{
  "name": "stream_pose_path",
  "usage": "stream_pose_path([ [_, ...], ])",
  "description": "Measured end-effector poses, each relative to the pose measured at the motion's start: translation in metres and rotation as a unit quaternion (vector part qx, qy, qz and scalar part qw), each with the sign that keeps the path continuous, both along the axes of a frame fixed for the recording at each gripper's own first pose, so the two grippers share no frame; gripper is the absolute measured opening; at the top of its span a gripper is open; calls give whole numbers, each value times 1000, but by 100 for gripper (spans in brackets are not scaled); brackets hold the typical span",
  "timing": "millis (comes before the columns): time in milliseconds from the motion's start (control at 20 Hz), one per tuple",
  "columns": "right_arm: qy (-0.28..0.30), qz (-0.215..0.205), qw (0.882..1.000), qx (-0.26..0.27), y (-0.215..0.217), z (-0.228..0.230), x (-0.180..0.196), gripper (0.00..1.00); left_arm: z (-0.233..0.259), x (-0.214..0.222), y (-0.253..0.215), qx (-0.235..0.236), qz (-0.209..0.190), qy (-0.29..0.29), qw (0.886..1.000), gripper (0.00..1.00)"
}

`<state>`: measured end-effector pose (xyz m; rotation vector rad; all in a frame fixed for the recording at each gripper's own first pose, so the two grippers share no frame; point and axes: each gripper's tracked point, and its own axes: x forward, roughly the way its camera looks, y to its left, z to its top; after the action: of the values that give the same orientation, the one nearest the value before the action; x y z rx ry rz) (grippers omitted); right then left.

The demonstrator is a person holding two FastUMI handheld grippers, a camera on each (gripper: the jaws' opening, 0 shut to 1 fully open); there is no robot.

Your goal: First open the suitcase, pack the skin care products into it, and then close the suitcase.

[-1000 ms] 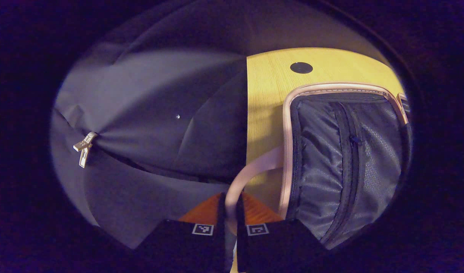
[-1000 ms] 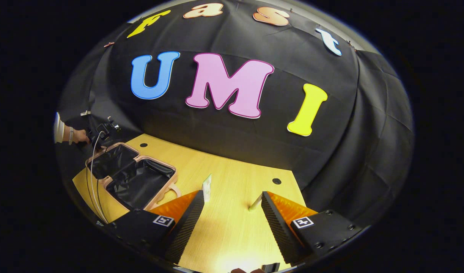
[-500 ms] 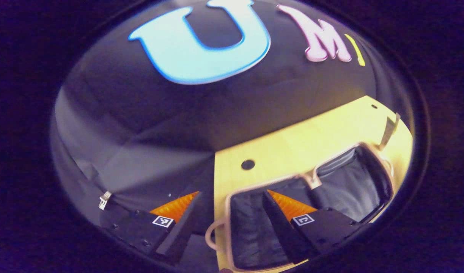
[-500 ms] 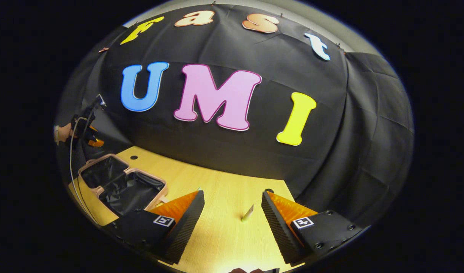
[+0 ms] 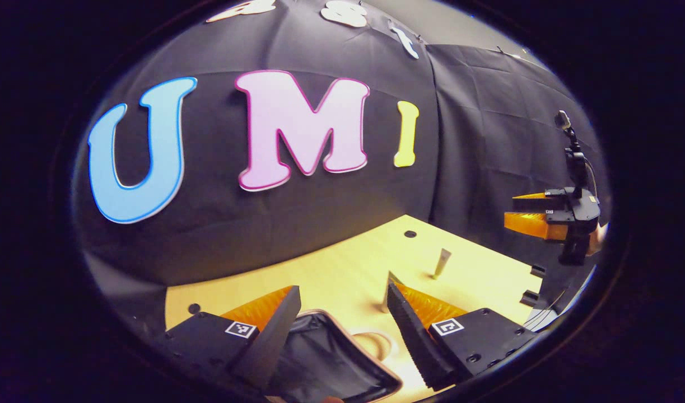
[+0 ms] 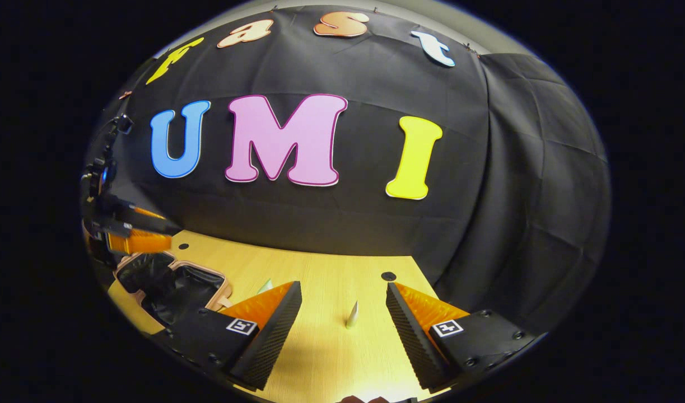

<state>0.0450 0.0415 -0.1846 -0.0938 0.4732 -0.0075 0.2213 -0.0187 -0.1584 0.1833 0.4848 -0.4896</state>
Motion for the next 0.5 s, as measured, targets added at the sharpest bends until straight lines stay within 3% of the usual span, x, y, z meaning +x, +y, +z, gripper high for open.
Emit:
stream_pose_path([
  [200,18,2,1000,10,-17,-18,-13,96,-95,-3,-76,10,6,101,995,98],
  [300,34,8,999,12,-24,-29,-20,96,-142,8,-90,50,17,123,991,98],
  [500,53,48,997,-9,-35,-50,-28,96,-215,44,-113,77,60,150,984,99],
])
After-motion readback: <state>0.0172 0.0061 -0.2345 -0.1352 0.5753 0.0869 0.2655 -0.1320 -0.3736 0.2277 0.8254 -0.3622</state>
